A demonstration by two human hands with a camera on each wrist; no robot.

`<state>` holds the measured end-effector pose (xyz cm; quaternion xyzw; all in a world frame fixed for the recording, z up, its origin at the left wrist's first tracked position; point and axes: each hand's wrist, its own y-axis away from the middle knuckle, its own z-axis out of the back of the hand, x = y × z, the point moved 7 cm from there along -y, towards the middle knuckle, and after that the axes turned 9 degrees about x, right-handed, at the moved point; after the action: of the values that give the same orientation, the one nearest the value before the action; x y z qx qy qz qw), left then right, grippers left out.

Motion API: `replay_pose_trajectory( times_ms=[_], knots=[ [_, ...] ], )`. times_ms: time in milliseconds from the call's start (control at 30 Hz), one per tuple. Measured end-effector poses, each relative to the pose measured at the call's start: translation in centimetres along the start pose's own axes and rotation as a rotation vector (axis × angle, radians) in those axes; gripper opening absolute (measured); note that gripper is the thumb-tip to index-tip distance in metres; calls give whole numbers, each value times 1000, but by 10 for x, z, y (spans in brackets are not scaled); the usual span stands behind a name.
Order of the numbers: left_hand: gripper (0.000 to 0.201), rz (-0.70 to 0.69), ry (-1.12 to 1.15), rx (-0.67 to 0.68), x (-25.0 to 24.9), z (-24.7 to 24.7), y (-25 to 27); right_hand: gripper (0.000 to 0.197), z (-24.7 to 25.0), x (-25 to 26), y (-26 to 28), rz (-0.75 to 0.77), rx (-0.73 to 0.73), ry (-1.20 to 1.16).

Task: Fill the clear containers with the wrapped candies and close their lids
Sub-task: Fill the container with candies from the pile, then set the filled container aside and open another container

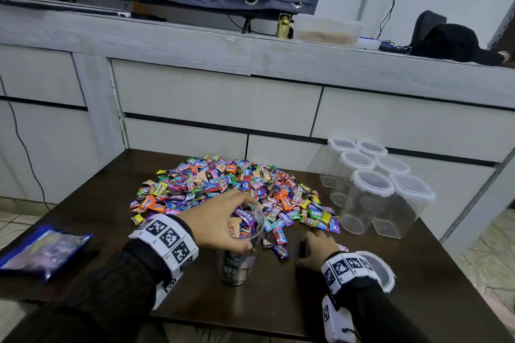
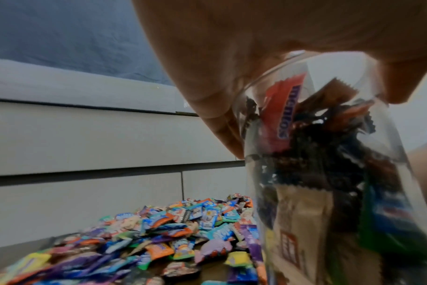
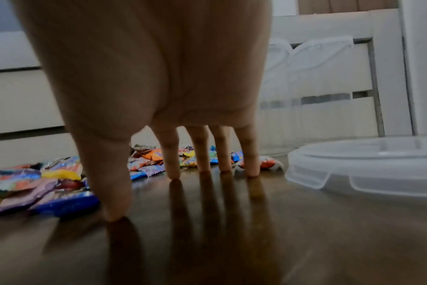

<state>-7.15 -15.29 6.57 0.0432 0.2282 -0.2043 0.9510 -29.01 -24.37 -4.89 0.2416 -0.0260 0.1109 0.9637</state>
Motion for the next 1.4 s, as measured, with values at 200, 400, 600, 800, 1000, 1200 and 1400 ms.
replay_pose_trajectory(
  times_ms=[200, 400, 600, 800, 1000, 1200, 1400],
  knots=[
    [67, 82, -32, 9, 32, 27, 58, 74, 1, -2, -6, -35, 16, 19],
    [76, 359, -60, -66, 94, 65, 115, 77, 4, 0, -11, -65, 66, 12],
    [77, 618, -112, -148, 150, 85, 137, 76, 5, -1, -13, -62, 75, 3],
    [76, 759, -246, -165, 166, 86, 136, 74, 5, -1, -11, -41, 57, 21],
    [76, 761, -433, -256, 144, 88, 123, 55, 16, 9, 0, 26, 43, 30],
    [44, 260, -383, -260, 61, 47, 59, 16, 118, 4, 54, 216, -710, -116],
    [46, 51, -378, 234, 0, -72, -2, 58, 171, -58, 56, -128, -739, 76]
  ],
)
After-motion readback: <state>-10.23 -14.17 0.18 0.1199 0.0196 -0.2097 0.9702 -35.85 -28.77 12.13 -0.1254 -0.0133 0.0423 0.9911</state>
